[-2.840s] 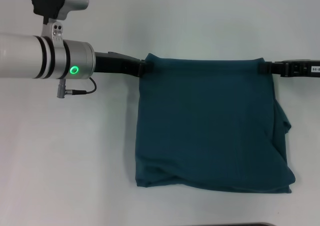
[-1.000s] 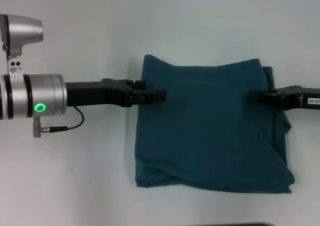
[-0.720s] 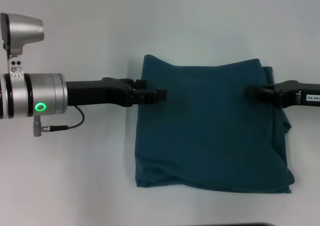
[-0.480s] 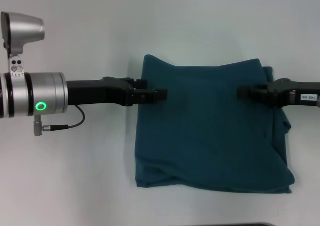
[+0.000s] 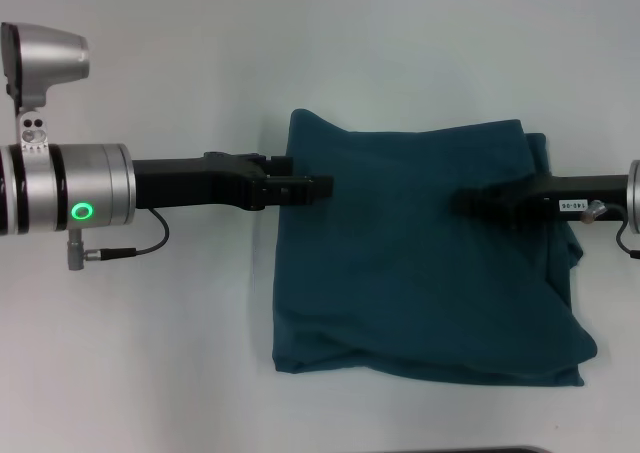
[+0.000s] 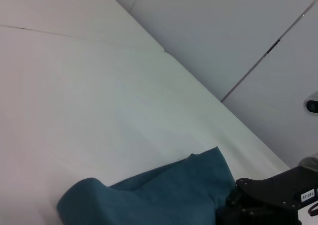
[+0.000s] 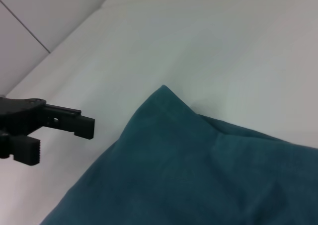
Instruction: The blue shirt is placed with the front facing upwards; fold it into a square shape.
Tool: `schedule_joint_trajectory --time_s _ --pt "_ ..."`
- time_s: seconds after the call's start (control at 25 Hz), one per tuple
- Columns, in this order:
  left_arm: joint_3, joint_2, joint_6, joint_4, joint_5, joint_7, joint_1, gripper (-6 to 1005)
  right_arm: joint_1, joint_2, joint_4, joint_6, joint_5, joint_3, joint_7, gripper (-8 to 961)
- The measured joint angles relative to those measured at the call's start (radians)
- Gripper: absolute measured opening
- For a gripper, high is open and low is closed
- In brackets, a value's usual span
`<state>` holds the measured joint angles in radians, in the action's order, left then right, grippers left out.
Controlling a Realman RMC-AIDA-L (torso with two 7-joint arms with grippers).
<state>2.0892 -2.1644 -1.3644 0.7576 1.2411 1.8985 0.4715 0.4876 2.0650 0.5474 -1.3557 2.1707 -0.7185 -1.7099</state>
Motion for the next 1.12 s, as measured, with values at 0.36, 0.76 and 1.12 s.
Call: schedule_joint_trajectory --time_s 0.36,0.76,1.12 --pt "0.011 0.001 -0.029 0.009 0.004 -0.001 -0.002 844 0.003 -0.002 0.053 -0.083 -0.036 0.008 0.023 71" --pt "0.088 0.008 -0.176 0.011 0.01 -0.094 -0.018 842 -0.047 -0.014 0.134 -0.222 -0.075 0.027 0.167 75" --pt "0.155 0.0 -0.227 -0.004 0.011 -0.21 -0.03 841 -0.018 -0.005 0.139 -0.229 -0.077 0.037 0.256 183"
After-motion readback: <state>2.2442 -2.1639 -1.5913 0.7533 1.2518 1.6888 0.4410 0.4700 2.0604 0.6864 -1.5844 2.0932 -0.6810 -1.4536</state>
